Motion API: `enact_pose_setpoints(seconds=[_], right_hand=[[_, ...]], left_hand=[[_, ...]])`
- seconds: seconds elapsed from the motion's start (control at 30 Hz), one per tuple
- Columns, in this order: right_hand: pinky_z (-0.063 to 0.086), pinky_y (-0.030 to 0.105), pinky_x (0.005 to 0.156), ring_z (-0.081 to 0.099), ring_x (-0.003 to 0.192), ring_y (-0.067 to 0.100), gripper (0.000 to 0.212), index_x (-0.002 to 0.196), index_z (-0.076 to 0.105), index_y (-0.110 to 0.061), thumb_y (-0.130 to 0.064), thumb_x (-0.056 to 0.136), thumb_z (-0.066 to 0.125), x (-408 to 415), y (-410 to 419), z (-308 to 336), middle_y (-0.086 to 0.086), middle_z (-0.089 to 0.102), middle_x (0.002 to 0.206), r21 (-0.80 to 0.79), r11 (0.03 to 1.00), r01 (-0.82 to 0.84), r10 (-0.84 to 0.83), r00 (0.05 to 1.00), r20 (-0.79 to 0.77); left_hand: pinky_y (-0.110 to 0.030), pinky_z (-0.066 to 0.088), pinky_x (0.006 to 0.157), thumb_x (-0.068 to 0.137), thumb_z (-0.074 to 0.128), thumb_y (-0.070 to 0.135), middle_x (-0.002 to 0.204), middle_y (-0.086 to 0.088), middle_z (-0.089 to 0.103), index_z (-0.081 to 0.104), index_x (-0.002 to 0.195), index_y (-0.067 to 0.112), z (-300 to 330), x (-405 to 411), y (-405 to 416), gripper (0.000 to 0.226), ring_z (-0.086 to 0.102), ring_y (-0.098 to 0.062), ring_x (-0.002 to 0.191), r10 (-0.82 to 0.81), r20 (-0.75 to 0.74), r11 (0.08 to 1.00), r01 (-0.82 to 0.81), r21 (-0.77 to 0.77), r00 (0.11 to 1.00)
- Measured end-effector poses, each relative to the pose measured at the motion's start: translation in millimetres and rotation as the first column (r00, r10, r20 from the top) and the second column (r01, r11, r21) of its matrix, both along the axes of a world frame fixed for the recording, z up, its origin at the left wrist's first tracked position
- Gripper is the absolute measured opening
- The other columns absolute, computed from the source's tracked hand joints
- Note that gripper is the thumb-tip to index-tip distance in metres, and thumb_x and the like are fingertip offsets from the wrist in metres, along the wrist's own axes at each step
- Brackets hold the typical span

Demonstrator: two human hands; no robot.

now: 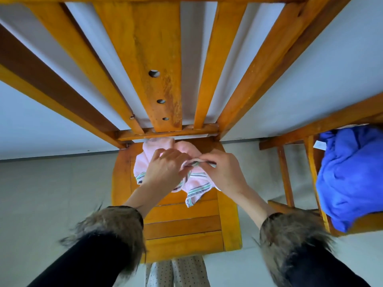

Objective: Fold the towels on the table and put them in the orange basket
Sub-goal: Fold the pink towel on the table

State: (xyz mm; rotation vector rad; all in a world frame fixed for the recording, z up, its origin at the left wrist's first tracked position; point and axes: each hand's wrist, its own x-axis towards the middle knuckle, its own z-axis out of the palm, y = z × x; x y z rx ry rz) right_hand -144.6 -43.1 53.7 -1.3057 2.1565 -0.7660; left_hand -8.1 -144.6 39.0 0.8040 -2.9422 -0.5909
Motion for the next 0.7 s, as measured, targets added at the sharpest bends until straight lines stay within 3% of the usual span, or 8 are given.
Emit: enact_pose_setpoints(seconds=[0.07,0.17,0.3,0.4,0.5,0.6,0.67,0.7], right_hand=[[0.049,0.029,0.054,0.062,0.067,0.016,0.015,0.095,0.076,-0.019,-0.02,0.082,0.067,-3,9,11,0.002,0.072,0.079,-0.039,0.997,-0.068,0.064,0.994,-0.085],[0.048,0.031,0.059,0.06,0.059,0.014,0.009,0.087,0.076,-0.02,-0.02,0.08,0.072,-10,31,13,-0.002,0.07,0.071,0.057,0.984,-0.167,0.176,0.954,-0.242],[0.043,0.031,0.067,0.055,0.052,0.011,0.009,0.083,0.076,-0.02,-0.013,0.077,0.075,-13,65,-3,-0.003,0.069,0.066,0.178,0.98,-0.089,0.141,0.941,-0.308],[0.032,0.028,0.065,0.04,0.048,0.006,0.005,0.08,0.074,-0.018,-0.015,0.082,0.07,-12,77,-9,-0.003,0.062,0.059,0.228,0.974,-0.001,0.074,0.947,-0.311],[0.028,0.029,0.067,0.031,0.048,0.002,0.012,0.085,0.074,-0.021,-0.02,0.088,0.062,-12,79,-11,-0.009,0.049,0.059,0.339,0.94,0.028,0.096,0.933,-0.346],[0.036,0.033,0.084,0.052,0.079,0.01,0.027,0.116,0.063,-0.024,-0.033,0.094,0.05,-4,68,-3,-0.005,0.064,0.095,0.542,0.84,-0.026,0.224,0.926,-0.304],[0.029,0.04,0.101,0.049,0.115,0.014,0.042,0.131,0.049,-0.027,-0.039,0.091,0.054,7,61,-1,-0.008,0.055,0.128,0.51,0.853,-0.111,0.237,0.953,-0.19],[0.025,0.042,0.104,0.043,0.124,0.014,0.046,0.132,0.047,-0.029,-0.041,0.089,0.057,15,57,1,-0.009,0.05,0.133,0.461,0.873,-0.16,0.242,0.962,-0.125]], left_hand=[[-0.042,0.052,0.064,0.059,0.086,0.015,0.069,-0.005,0.068,0.069,0.074,0.015,3,8,5,0.023,0.066,-0.028,0.065,0.014,0.094,1.0,-0.014,0.001,0.995],[-0.038,0.052,0.063,0.054,0.085,0.005,0.062,-0.001,0.064,0.067,0.07,0.015,4,30,11,0.027,0.062,-0.026,0.057,0.089,0.154,0.996,-0.093,0.017,0.984],[-0.038,0.051,0.069,0.06,0.081,0.002,0.065,-0.001,0.065,0.067,0.073,0.014,7,45,19,0.023,0.063,-0.026,0.058,0.079,0.14,0.995,-0.087,0.045,0.987],[-0.041,0.049,0.074,0.069,0.079,0.01,0.07,-0.002,0.07,0.07,0.074,0.013,13,56,13,0.011,0.065,-0.026,0.065,0.125,0.114,0.991,-0.129,0.03,0.986],[-0.039,0.046,0.074,0.07,0.08,0.016,0.069,-0.003,0.069,0.071,0.07,0.012,20,70,9,0.01,0.065,-0.026,0.071,0.078,0.138,0.995,-0.069,-0.074,0.987],[-0.035,0.034,0.073,0.081,0.057,0.024,0.067,-0.001,0.067,0.069,0.066,0.013,28,75,22,0.023,0.063,-0.024,0.074,-0.052,0.09,0.982,0.067,-0.178,0.995],[-0.033,0.034,0.074,0.084,0.046,0.028,0.066,-0.001,0.066,0.069,0.066,0.012,34,72,31,0.033,0.063,-0.024,0.073,-0.099,0.052,0.985,0.105,-0.137,0.994],[-0.033,0.035,0.075,0.085,0.045,0.028,0.066,-0.001,0.066,0.068,0.067,0.012,36,70,35,0.034,0.063,-0.024,0.072,-0.102,0.03,0.99,0.105,-0.097,0.994]])
